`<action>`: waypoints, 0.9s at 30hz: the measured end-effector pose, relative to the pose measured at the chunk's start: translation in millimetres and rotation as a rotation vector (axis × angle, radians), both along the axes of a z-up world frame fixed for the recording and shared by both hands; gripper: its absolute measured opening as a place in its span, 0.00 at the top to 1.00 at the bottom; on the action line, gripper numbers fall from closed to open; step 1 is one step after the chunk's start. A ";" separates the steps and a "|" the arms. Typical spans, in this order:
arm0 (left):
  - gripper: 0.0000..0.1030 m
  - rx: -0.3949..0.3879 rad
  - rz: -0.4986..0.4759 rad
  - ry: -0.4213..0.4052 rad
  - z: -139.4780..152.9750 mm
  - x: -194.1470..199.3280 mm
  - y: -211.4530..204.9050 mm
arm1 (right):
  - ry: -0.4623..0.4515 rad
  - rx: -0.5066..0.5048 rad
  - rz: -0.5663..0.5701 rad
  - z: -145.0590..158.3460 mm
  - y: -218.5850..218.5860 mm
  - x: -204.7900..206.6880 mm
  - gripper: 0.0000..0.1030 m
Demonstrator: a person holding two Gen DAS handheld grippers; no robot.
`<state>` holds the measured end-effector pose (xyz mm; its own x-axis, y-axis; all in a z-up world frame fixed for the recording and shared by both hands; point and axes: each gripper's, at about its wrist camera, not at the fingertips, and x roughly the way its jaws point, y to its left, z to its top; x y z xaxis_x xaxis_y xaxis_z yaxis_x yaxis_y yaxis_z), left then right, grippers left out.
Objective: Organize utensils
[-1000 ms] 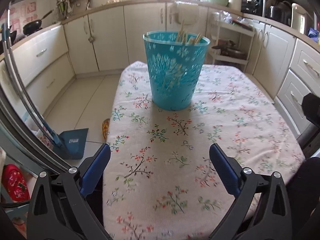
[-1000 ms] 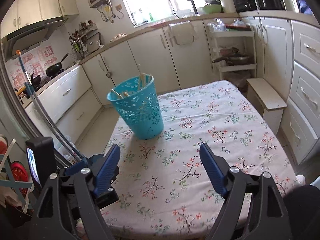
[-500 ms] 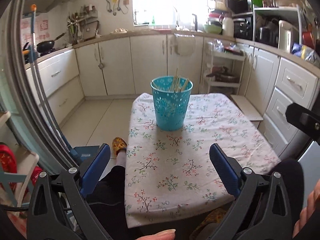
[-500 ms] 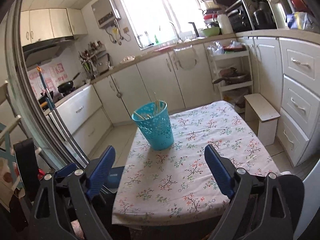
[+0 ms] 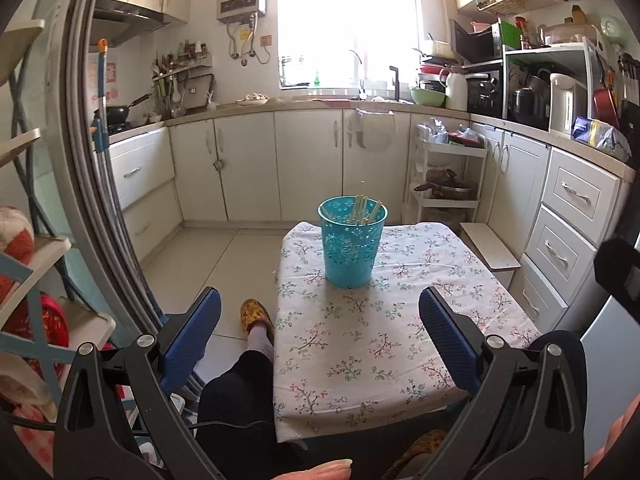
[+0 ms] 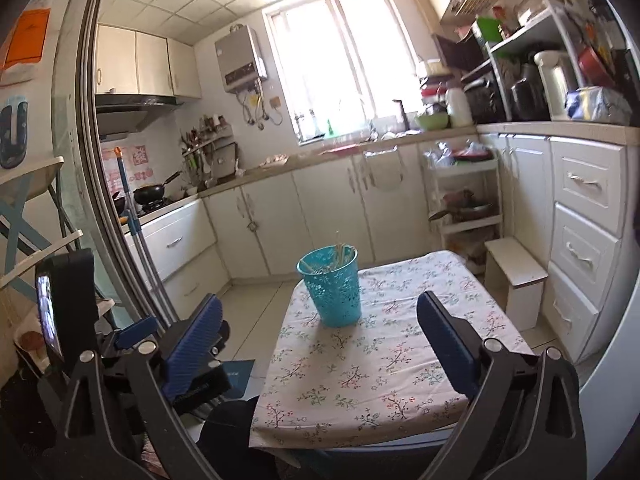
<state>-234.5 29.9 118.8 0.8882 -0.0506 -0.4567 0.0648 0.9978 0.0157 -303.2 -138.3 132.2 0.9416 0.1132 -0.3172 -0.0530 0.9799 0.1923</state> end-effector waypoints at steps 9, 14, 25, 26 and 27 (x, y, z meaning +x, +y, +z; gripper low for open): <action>0.08 -0.015 0.021 0.019 -9.9 -14.0 15.1 | 0.024 -0.030 0.005 -18.9 15.7 -12.8 0.08; 0.08 -0.013 0.011 0.022 -12.2 -22.1 17.8 | 0.018 -0.046 0.015 -19.0 20.4 -18.4 0.07; 0.08 -0.020 0.026 0.015 -11.7 -29.5 21.5 | 0.022 -0.053 0.009 -18.6 22.1 -22.0 0.07; 0.08 -0.020 0.026 0.015 -11.5 -29.7 21.5 | 0.022 -0.053 0.009 -18.7 22.2 -21.9 0.07; 0.08 -0.019 0.026 0.015 -11.5 -29.8 21.3 | 0.022 -0.054 0.009 -18.8 22.5 -22.2 0.07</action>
